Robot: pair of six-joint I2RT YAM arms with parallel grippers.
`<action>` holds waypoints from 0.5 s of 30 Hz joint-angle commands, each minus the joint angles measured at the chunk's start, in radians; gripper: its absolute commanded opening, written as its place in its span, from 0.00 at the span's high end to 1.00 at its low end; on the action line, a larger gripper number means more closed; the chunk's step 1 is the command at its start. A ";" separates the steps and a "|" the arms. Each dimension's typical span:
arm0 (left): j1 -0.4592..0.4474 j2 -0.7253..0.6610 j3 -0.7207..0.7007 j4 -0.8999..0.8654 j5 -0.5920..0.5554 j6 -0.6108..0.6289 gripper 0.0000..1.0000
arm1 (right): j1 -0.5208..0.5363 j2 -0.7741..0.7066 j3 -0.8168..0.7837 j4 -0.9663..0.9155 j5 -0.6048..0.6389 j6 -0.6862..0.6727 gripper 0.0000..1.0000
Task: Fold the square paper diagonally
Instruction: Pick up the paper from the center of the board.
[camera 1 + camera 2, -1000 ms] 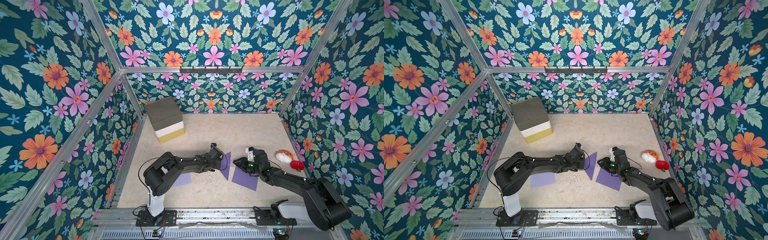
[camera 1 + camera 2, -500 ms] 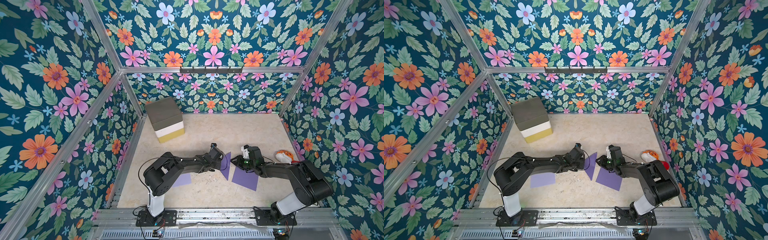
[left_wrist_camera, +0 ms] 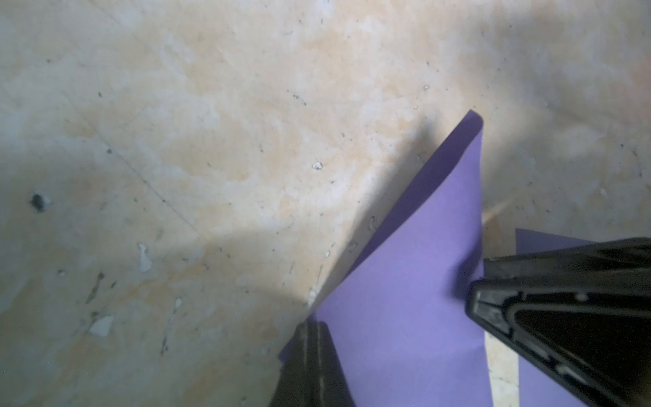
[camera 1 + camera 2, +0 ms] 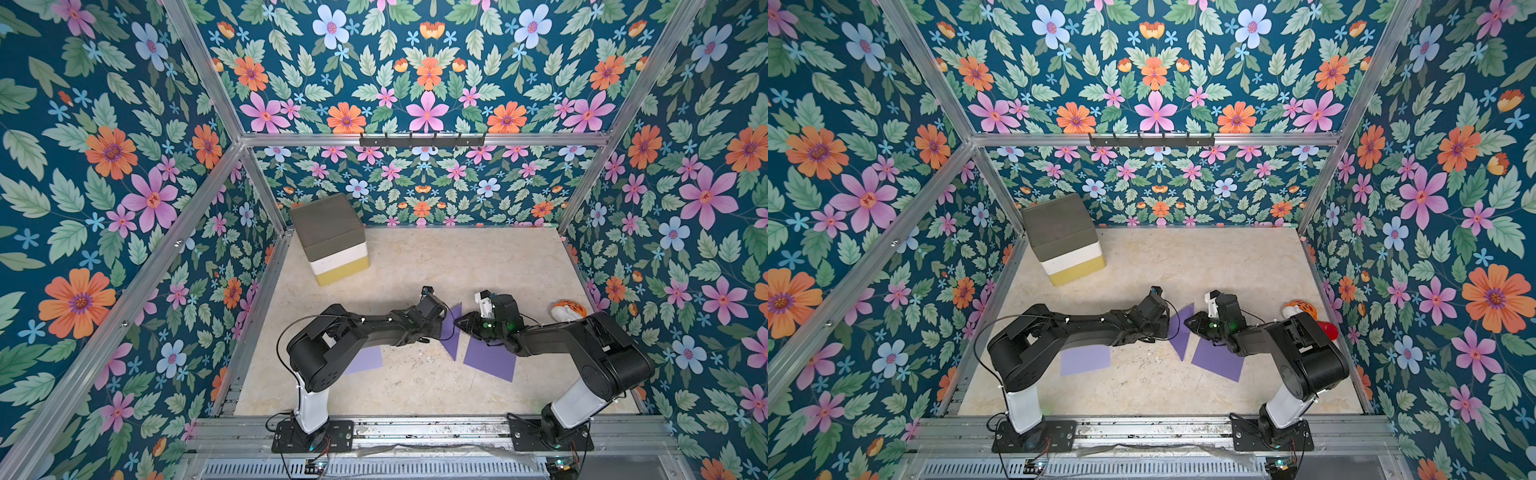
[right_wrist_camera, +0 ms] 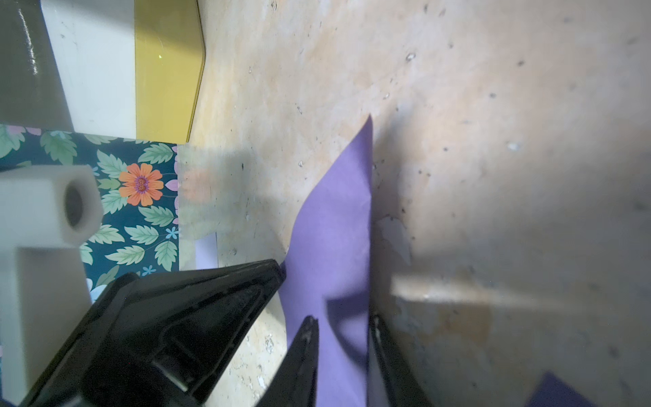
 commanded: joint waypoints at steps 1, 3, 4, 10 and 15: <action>0.007 0.052 -0.028 -0.383 -0.016 0.012 1.00 | 0.001 0.003 -0.018 0.088 -0.050 0.029 0.72; 0.007 0.046 -0.031 -0.377 -0.014 0.011 1.00 | 0.002 0.003 -0.029 0.135 -0.071 0.051 0.74; 0.006 0.042 -0.033 -0.373 -0.012 0.010 1.00 | 0.001 0.002 -0.033 0.163 -0.080 0.061 0.76; 0.007 0.007 -0.040 -0.354 -0.015 0.012 1.00 | 0.003 0.021 -0.051 0.214 -0.073 0.085 0.98; 0.021 -0.081 -0.007 -0.368 -0.105 0.037 1.00 | 0.006 -0.041 -0.061 0.241 -0.031 0.120 1.00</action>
